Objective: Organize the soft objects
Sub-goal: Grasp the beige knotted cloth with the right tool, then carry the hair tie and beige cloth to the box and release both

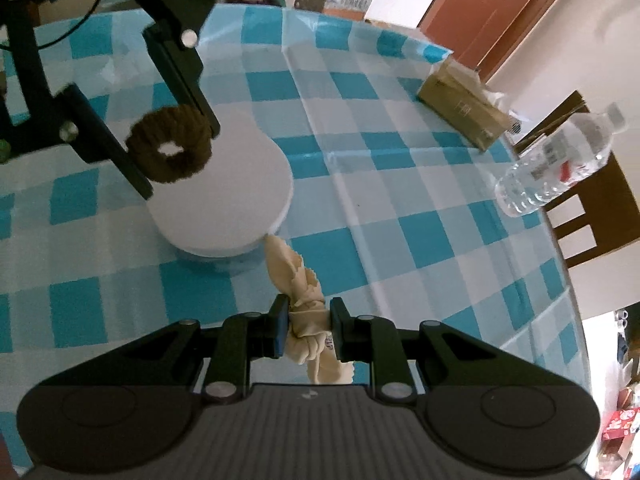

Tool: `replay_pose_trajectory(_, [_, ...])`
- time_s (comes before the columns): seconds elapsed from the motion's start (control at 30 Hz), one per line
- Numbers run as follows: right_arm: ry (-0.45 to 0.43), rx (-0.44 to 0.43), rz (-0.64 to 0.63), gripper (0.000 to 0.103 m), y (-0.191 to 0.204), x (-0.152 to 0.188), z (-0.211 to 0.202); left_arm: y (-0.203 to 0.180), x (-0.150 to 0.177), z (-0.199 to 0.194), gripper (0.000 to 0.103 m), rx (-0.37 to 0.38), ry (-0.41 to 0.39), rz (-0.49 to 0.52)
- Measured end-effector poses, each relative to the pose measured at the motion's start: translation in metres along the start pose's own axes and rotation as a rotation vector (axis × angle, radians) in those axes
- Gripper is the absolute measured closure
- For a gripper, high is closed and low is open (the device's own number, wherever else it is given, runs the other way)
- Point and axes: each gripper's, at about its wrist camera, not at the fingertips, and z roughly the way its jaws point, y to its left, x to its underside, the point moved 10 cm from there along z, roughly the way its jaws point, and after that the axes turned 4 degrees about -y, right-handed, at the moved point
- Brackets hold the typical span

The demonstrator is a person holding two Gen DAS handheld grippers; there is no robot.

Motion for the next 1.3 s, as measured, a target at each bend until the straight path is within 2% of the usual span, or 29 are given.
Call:
replay_pose_trajectory(0.23, [-0.018, 0.017, 0.038, 0.078, 0.028, 0.000, -0.035, -0.022, 0.000, -0.015, 0.072, 0.016, -0.007, 0.028])
replay_pose_trajectory(0.47, [-0.025, 0.036, 0.141, 0.078, 0.057, 0.006, -0.061, -0.042, 0.005, -0.029, 0.072, 0.046, -0.008, 0.053])
replay_pose_trajectory(0.77, [-0.021, 0.116, 0.312, 0.078, 0.078, 0.048, -0.104, -0.062, -0.010, -0.034, 0.072, 0.071, -0.034, 0.095])
replay_pose_trajectory(1.0, [-0.031, 0.206, 0.457, 0.078, 0.066, 0.119, -0.156, -0.091, -0.058, -0.023, 0.072, 0.076, -0.067, 0.118])
replay_pose_trajectory(1.3, [-0.010, 0.349, 0.550, 0.077, 0.021, 0.215, -0.199, -0.137, -0.152, 0.023, 0.071, 0.087, -0.113, 0.162])
